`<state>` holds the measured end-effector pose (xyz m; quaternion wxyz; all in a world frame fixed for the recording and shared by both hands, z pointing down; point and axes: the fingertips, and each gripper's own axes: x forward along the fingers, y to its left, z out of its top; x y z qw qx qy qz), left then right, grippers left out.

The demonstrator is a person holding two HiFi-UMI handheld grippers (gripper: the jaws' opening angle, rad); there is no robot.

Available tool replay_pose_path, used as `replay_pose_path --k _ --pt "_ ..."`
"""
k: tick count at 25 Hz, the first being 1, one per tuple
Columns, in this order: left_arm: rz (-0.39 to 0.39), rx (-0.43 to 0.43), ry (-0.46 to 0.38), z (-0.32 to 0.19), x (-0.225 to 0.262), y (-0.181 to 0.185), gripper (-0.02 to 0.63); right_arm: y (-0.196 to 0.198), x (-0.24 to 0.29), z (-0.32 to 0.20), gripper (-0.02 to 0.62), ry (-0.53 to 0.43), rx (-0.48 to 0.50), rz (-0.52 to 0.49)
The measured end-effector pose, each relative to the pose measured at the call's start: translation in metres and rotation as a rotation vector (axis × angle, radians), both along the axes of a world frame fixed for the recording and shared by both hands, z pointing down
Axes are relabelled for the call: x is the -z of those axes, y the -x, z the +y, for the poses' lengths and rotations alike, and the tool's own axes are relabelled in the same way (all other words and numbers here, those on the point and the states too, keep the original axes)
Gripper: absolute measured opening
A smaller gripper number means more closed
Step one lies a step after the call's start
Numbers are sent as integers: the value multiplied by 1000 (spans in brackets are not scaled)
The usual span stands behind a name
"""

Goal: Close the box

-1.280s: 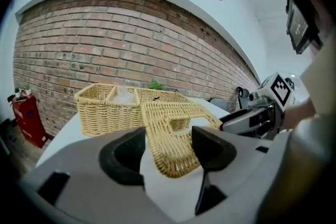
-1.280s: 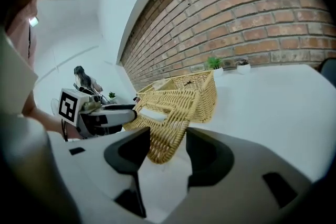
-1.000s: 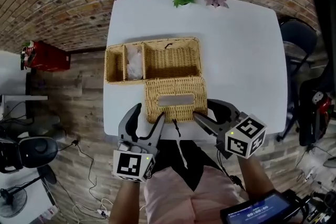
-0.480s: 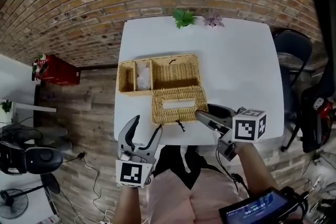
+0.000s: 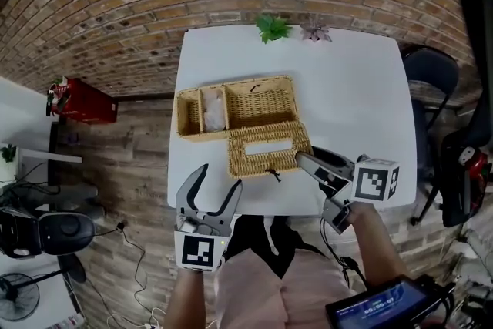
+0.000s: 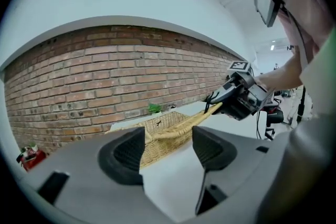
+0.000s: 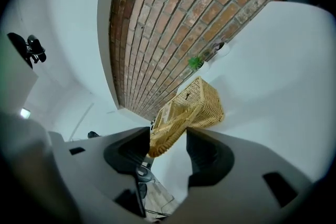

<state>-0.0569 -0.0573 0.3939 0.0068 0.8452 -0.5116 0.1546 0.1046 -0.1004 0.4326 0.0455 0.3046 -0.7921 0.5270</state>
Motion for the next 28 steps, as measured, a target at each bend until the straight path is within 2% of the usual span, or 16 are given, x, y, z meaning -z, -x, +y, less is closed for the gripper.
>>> replay_pose_path --k 3,6,9,11,15,18,21,22,25,28 --pt "13 -4 -1 1 1 -2 288 0 3 -4 225 5 -16 -47" --pt "-67 -71 -1 0 -4 -12 288 1 2 -6 225 8 -17 -95" --pt "-77 -100 -8 -10 -4 -23 288 -1 4 -9 225 13 -44 -93" --pt "-83 -118 -25 -15 0 -25 288 -1 8 -14 228 3 -59 -123" --pt "-103 -145 -17 -17 0 -25 288 -3 16 -14 263 -61 -24 -124" --pt "-109 -157 -13 -18 2 -26 288 -14 28 -11 264 -220 18 -75" --pt "-106 -164 -27 -24 9 -25 288 -17 34 -6 262 -444 131 104" --pt "-89 -156 -28 -26 11 -24 288 -16 33 -5 259 -508 170 175" --pt "49 -75 -8 -32 18 -19 288 -8 34 -8 245 -666 243 338" --pt "68 -72 -14 -38 23 -19 288 6 51 -16 232 -866 278 413"
